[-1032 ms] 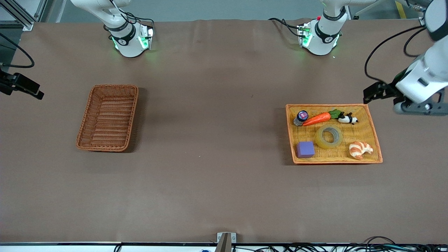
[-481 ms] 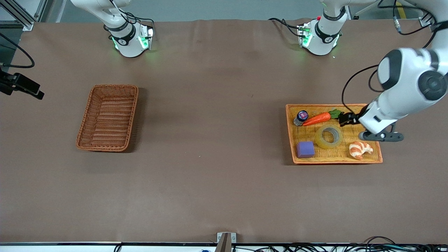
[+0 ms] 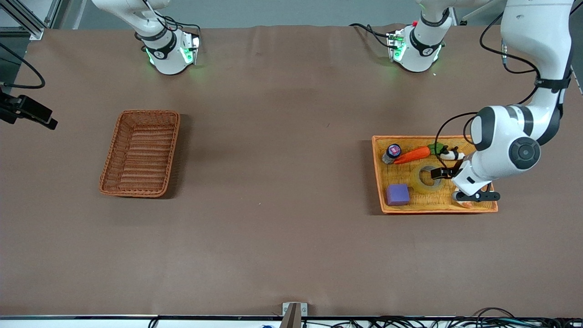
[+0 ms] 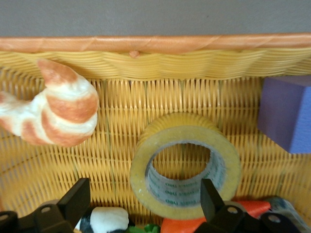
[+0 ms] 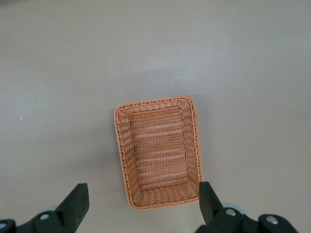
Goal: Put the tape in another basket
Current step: 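Close the left gripper on the rim of the yellow tape roll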
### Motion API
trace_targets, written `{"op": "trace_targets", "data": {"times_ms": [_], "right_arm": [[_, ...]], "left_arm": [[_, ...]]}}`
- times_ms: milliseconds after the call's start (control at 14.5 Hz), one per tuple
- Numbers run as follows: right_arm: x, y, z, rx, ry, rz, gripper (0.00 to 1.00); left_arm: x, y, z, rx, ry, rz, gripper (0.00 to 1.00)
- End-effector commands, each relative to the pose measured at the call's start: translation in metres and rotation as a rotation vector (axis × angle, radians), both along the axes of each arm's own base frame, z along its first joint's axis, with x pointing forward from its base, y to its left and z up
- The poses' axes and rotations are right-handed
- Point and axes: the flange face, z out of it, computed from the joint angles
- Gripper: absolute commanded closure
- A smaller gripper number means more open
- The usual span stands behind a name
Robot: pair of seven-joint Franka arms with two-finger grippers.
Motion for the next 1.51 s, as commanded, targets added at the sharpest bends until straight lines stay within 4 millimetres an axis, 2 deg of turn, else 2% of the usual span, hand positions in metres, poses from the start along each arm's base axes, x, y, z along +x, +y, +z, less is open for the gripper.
{"op": "trace_targets", "data": {"times_ms": [0,206,275,344,413,688,757,894,1101,1169,1307,1376,1444], "right_arm": [[-0.002,-0.001,-0.001,0.015,0.005,0.001,0.0],[-0.002,-0.001,-0.001,0.015,0.005,0.001,0.0],[-0.002,-0.001,-0.001,0.015,0.005,0.002,0.0],[-0.002,-0.001,-0.001,0.015,0.005,0.002,0.0],[-0.002,-0.001,-0.001,0.015,0.005,0.001,0.0],[-0.001,-0.001,-0.002,0.015,0.008,0.001,0.0],[-0.001,-0.001,-0.002,0.015,0.008,0.001,0.0],[-0.002,-0.001,-0.001,0.015,0.006,0.001,0.0],[-0.001,-0.001,-0.002,0.015,0.008,0.001,0.0],[-0.002,-0.001,-0.001,0.015,0.006,0.001,0.0],[-0.001,-0.001,-0.002,0.015,0.006,0.001,0.0],[-0.001,-0.001,-0.002,0.015,0.006,0.001,0.0],[-0.001,-0.001,-0.002,0.015,0.006,0.001,0.0]], "left_arm": [[0.0,0.002,-0.023,0.001,0.006,0.011,0.0],[-0.005,0.003,-0.047,0.001,0.022,0.015,0.01],[-0.006,0.004,-0.049,0.003,0.025,0.015,0.15],[-0.008,0.006,-0.05,0.004,0.029,0.019,0.45],[-0.011,0.013,-0.05,0.003,0.032,0.012,0.7],[-0.018,0.02,-0.051,0.003,0.045,0.024,1.0],[-0.019,0.02,-0.044,0.005,0.037,0.036,1.0],[-0.017,0.019,-0.01,0.005,0.029,0.038,1.0],[-0.01,0.002,0.067,-0.001,-0.019,0.012,1.0],[-0.005,-0.014,0.096,-0.01,-0.051,-0.021,1.0],[0.008,-0.061,0.133,-0.031,-0.068,-0.092,0.98],[0.011,-0.09,0.148,-0.043,-0.056,-0.139,0.97],[0.012,-0.121,0.152,-0.06,-0.045,-0.19,0.96]]}}
